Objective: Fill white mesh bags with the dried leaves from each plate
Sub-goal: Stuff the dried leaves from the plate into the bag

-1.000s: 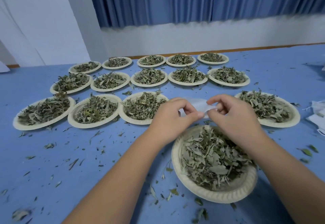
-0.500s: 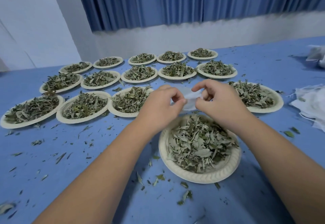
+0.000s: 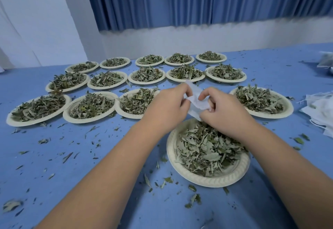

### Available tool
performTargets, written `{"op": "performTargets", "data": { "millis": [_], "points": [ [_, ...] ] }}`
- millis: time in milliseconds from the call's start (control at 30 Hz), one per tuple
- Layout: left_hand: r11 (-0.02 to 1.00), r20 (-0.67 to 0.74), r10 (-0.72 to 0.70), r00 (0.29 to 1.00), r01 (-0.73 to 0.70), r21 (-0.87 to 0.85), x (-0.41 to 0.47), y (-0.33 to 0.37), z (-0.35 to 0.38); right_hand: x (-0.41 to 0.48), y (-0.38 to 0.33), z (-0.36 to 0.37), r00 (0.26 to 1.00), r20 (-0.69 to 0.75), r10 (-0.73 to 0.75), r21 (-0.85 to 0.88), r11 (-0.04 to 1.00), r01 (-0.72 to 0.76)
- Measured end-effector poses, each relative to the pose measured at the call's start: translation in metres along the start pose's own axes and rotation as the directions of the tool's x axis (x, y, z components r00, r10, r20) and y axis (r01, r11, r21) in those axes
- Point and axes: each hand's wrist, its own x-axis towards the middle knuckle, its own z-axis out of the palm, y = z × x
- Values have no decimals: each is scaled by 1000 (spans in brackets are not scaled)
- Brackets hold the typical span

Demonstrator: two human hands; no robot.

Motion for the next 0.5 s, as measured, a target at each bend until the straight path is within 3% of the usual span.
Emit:
{"op": "performTargets", "data": {
  "millis": [133,367,500],
  "points": [
    [985,-10,87,996,-87,-149,-3,-2,3,2,6,-5,998,-33,44,3,999,-44],
    [920,-44,-28,999,9,-392,-9,-7,8,2,13,-26,990,91,104,127,985,-115],
    [926,-138,-63,988,6,-378,-9,-8,7,-2,16,-43,986,135,103,9,994,-105]
  ]
}}
